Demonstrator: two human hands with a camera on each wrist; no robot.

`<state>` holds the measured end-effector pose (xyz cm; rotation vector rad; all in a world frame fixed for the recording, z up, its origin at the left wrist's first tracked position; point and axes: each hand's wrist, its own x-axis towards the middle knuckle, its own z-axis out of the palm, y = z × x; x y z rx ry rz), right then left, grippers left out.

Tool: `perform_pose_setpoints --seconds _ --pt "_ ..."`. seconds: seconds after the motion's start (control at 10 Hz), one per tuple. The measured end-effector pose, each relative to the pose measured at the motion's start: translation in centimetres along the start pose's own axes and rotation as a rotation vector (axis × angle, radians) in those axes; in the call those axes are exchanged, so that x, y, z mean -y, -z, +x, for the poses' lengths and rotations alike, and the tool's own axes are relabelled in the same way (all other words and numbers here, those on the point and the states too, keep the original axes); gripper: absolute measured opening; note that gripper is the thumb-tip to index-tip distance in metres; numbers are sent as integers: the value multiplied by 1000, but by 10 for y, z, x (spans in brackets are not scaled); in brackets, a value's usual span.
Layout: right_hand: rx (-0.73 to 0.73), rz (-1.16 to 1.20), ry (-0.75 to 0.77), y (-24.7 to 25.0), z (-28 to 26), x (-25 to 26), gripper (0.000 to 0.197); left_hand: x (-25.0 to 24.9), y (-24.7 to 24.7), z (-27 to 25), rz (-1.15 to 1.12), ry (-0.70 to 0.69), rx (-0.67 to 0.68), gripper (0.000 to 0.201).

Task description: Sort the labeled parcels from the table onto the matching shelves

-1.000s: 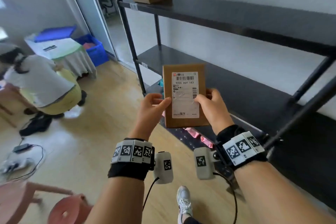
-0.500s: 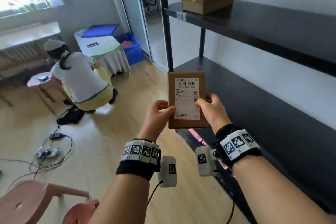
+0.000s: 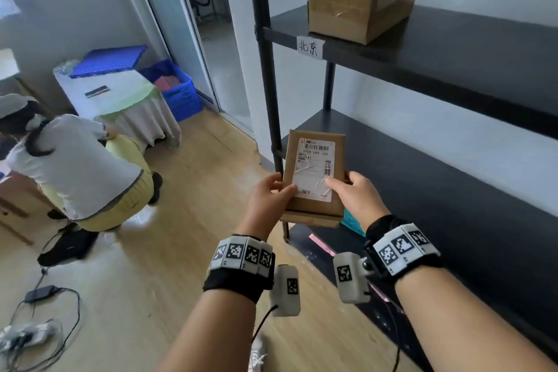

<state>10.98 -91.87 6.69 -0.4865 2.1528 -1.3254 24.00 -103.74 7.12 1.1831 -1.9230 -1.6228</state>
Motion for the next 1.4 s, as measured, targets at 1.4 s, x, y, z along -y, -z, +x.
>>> perform_pose_setpoints --seconds 1.4 --pt "-428 -110 -257 -44 161 26 58 -44 -22 242 559 -230 535 45"
